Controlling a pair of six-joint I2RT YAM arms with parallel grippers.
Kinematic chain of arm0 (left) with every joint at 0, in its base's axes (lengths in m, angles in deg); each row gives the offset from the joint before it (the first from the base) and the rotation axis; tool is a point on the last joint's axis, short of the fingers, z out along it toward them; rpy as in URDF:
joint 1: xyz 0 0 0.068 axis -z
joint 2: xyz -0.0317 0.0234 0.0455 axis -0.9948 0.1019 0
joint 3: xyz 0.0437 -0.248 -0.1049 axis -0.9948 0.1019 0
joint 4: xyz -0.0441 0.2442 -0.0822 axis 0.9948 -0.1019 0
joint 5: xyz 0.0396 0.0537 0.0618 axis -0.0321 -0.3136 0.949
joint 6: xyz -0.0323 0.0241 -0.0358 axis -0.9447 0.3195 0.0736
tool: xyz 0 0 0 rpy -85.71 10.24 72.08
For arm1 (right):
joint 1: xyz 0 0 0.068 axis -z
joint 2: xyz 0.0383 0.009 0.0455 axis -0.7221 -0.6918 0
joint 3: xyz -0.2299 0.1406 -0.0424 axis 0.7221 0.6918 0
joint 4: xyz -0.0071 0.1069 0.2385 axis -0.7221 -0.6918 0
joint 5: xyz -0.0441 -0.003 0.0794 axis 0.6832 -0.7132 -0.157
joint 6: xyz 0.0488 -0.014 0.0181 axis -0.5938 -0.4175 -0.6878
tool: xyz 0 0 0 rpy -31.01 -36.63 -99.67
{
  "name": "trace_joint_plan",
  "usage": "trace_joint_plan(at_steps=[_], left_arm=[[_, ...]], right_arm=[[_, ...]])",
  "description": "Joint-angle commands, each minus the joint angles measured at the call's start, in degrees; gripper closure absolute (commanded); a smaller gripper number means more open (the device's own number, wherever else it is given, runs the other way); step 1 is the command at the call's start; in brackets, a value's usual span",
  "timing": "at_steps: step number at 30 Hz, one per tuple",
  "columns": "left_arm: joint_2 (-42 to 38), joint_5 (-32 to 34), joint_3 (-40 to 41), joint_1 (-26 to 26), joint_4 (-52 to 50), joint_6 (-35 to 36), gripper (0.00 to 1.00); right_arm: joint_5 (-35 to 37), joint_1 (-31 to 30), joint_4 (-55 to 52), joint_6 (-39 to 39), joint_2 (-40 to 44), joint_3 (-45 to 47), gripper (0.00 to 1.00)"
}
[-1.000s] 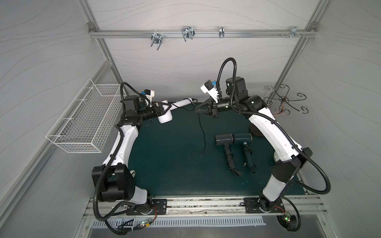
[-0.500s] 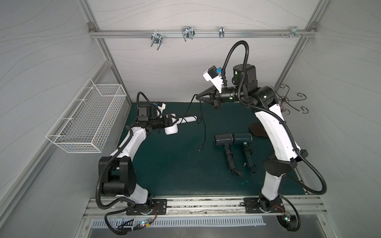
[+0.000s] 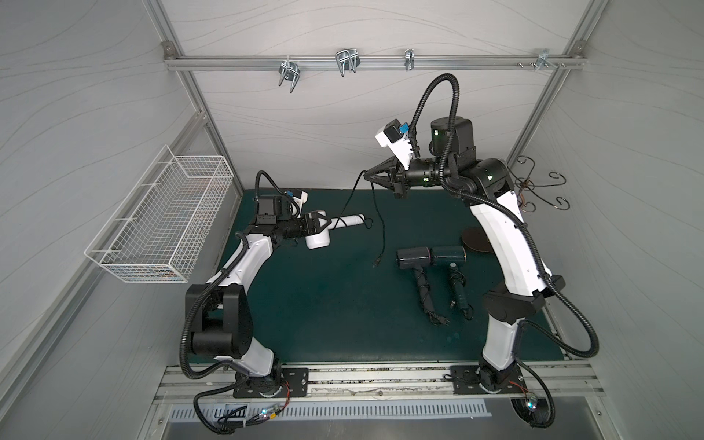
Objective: Wrap the cord around the hair dryer
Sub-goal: Wrap the power cord around the hair dryer.
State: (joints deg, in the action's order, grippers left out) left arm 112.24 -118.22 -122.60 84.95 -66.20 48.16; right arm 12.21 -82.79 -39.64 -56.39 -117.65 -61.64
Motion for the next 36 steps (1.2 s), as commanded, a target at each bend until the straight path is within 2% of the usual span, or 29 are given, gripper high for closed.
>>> trace_joint_plan(at_steps=[1, 10, 15, 17, 20, 26, 31, 36], left_arm=[[-1.98, 5.86, 0.21, 1.64, -8.19, 4.05, 1.0], [-16.74, 9.36, 5.64, 4.89, -20.45, 9.29, 1.0], [-18.31, 6.81, 4.65, 8.11, -24.65, 12.19, 1.0], [-17.88, 4.84, 2.83, 10.37, -26.66, 13.9, 1.0], [-17.59, -1.96, -0.54, 12.74, -27.84, 15.7, 1.0], [-16.12, -13.6, -13.25, 13.09, -30.0, 16.86, 1.0], [-13.3, -18.06, -23.25, 13.09, -31.63, 17.52, 1.0], [-11.41, -20.5, -28.43, 12.91, -30.06, 16.88, 1.0]], right_arm=[[1.56, 2.21, 8.03, 5.32, 2.38, -1.58, 1.0], [5.18, 7.78, 10.79, 9.22, -1.99, -3.95, 1.0], [4.28, 8.89, 14.9, 8.92, -5.62, -4.35, 1.0], [2.73, 9.35, 16.28, 7.99, -7.33, -4.89, 1.0], [0.05, 9.62, 17.17, 6.18, -9.22, -4.58, 1.0], [-5.11, 11.51, 18.73, 1.54, -11.07, 0.98, 1.0], [-12.49, 13.85, 21.29, -5.62, -13.44, 4.64, 1.0], [-18.83, 15.1, 24.63, -11.86, -14.61, 9.85, 1.0]])
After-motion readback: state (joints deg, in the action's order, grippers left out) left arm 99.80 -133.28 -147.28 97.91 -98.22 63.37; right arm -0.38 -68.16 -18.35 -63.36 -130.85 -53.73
